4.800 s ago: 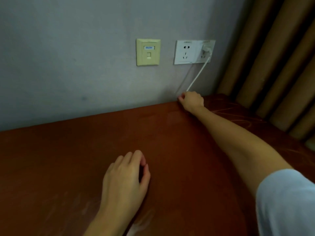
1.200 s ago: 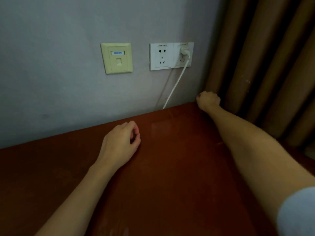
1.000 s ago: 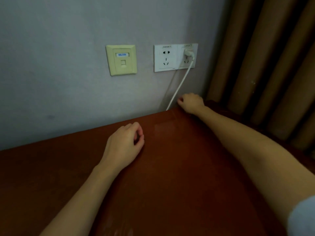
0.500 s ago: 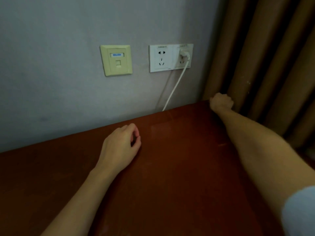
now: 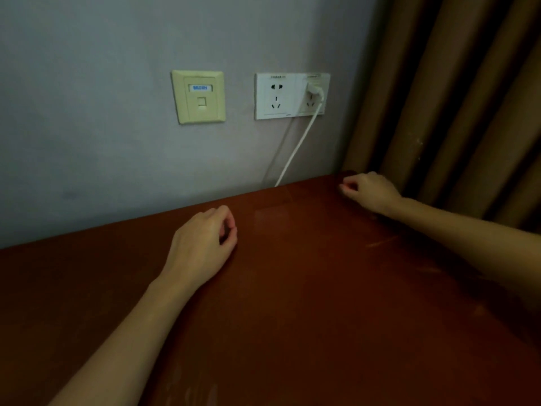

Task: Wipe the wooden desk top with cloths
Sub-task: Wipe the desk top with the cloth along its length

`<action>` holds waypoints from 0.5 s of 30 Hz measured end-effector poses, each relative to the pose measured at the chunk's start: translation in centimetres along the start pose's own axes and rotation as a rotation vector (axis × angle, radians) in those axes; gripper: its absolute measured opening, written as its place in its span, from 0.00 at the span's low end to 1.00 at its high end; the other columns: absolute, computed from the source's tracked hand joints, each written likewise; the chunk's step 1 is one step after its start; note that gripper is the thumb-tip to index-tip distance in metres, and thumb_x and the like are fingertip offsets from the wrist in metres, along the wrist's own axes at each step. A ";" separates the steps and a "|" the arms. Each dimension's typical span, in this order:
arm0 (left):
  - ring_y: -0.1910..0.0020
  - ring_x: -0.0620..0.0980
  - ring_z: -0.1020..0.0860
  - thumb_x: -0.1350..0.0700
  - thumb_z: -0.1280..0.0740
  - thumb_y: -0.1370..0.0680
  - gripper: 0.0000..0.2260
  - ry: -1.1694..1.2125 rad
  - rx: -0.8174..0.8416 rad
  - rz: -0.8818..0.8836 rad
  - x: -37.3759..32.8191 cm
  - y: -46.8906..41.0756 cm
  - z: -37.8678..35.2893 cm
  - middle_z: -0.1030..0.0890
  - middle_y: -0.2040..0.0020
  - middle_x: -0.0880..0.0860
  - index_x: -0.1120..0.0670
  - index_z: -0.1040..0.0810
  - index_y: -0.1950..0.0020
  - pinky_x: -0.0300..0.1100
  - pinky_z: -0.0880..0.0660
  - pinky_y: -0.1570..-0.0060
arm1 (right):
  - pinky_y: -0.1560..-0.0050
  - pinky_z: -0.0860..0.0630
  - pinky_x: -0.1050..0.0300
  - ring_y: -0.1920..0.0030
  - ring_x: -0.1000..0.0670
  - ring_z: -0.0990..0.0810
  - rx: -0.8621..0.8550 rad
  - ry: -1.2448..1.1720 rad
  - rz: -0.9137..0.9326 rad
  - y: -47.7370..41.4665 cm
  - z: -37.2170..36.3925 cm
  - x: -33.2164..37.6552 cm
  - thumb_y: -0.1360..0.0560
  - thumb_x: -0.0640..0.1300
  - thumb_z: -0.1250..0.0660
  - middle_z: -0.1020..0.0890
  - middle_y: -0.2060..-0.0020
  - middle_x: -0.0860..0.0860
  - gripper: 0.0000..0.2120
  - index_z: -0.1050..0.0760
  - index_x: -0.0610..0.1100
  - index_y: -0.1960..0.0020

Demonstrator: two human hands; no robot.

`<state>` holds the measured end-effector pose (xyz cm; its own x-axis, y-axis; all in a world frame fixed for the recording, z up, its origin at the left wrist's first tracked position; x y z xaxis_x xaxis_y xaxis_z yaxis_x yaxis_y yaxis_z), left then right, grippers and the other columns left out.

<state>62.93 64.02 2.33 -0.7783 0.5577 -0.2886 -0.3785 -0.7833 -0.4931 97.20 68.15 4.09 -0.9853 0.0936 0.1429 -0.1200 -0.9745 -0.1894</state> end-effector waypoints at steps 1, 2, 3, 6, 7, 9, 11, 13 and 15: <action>0.62 0.46 0.28 0.53 0.35 0.24 0.04 -0.003 0.001 -0.001 0.0 0.0 0.0 0.30 0.65 0.45 0.48 0.30 0.56 0.41 0.39 0.69 | 0.59 0.26 0.55 0.63 0.48 0.21 -0.019 0.007 -0.066 -0.2 0.3 -1.5 0.19 0.53 0.43 0.19 0.61 0.47 0.15 0.22 0.48 0.42; 0.62 0.47 0.28 0.53 0.35 0.24 0.03 -0.004 -0.001 0.003 0.0 -0.1 0.0 0.30 0.65 0.45 0.49 0.30 0.55 0.41 0.39 0.69 | 0.57 0.25 0.54 0.59 0.46 0.20 -0.035 0.013 -0.132 -0.6 0.3 -2.7 0.19 0.53 0.43 0.19 0.57 0.45 0.16 0.22 0.46 0.41; 0.62 0.47 0.29 0.53 0.35 0.24 0.03 -0.005 -0.003 0.008 -0.1 -0.1 0.0 0.30 0.65 0.45 0.49 0.29 0.55 0.42 0.39 0.68 | 0.56 0.25 0.54 0.56 0.44 0.20 -0.046 0.017 -0.200 -1.2 0.3 -3.5 0.19 0.53 0.44 0.19 0.54 0.43 0.17 0.23 0.45 0.40; 0.62 0.47 0.28 0.53 0.36 0.24 0.03 -0.009 -0.004 0.016 -0.1 -0.2 0.0 0.30 0.65 0.45 0.49 0.29 0.55 0.42 0.38 0.66 | 0.58 0.28 0.54 0.50 0.40 0.21 -0.111 0.018 -0.415 -3.5 -0.4 -3.3 0.19 0.50 0.45 0.20 0.48 0.40 0.17 0.23 0.40 0.43; 0.62 0.47 0.28 0.53 0.36 0.24 0.03 -0.004 -0.008 0.019 0.0 -0.2 0.0 0.30 0.65 0.45 0.49 0.29 0.55 0.42 0.38 0.66 | 0.57 0.28 0.54 0.48 0.39 0.22 -0.145 0.008 -0.472 -4.2 -0.8 -2.5 0.19 0.48 0.45 0.21 0.47 0.39 0.17 0.23 0.38 0.45; 0.62 0.47 0.28 0.53 0.36 0.24 0.03 0.005 -0.007 0.017 0.0 -0.1 0.0 0.30 0.65 0.45 0.49 0.30 0.55 0.42 0.38 0.66 | 0.52 0.26 0.52 0.45 0.39 0.22 -0.186 0.010 -0.503 -5.5 -1.4 0.0 0.20 0.45 0.44 0.21 0.44 0.38 0.15 0.23 0.37 0.45; 0.62 0.47 0.28 0.53 0.36 0.24 0.03 0.010 -0.003 0.015 0.0 -0.2 0.0 0.30 0.65 0.45 0.49 0.29 0.55 0.42 0.38 0.66 | 0.48 0.26 0.51 0.43 0.38 0.23 -0.181 0.003 -0.398 -6.3 -1.9 3.6 0.20 0.46 0.43 0.22 0.43 0.38 0.16 0.23 0.38 0.43; 0.62 0.47 0.28 0.53 0.35 0.24 0.03 0.014 -0.010 0.021 0.1 -0.1 0.0 0.29 0.65 0.46 0.49 0.29 0.55 0.42 0.37 0.66 | 0.48 0.26 0.51 0.43 0.37 0.23 -0.160 0.005 -0.240 -5.9 -2.2 7.0 0.21 0.49 0.42 0.21 0.44 0.38 0.16 0.23 0.40 0.42; 0.62 0.47 0.28 0.53 0.35 0.24 0.03 0.017 -0.009 0.016 0.1 -0.1 0.0 0.29 0.65 0.46 0.49 0.29 0.55 0.42 0.37 0.66 | 0.51 0.26 0.51 0.47 0.37 0.22 -0.136 0.009 -0.115 -4.4 -2.2 8.4 0.21 0.50 0.42 0.20 0.47 0.40 0.16 0.21 0.43 0.44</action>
<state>62.85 64.15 2.36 -0.7755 0.5496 -0.3107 -0.3612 -0.7899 -0.4955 89.20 73.70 3.97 -0.9652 0.2051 0.1621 -0.2464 -0.9209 -0.3019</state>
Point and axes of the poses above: each hand's wrist, its own y-axis away from the middle knuckle, its own z-axis out of the back of the hand, x = y × z, the point moved 3 cm from there along -y, towards the middle knuckle
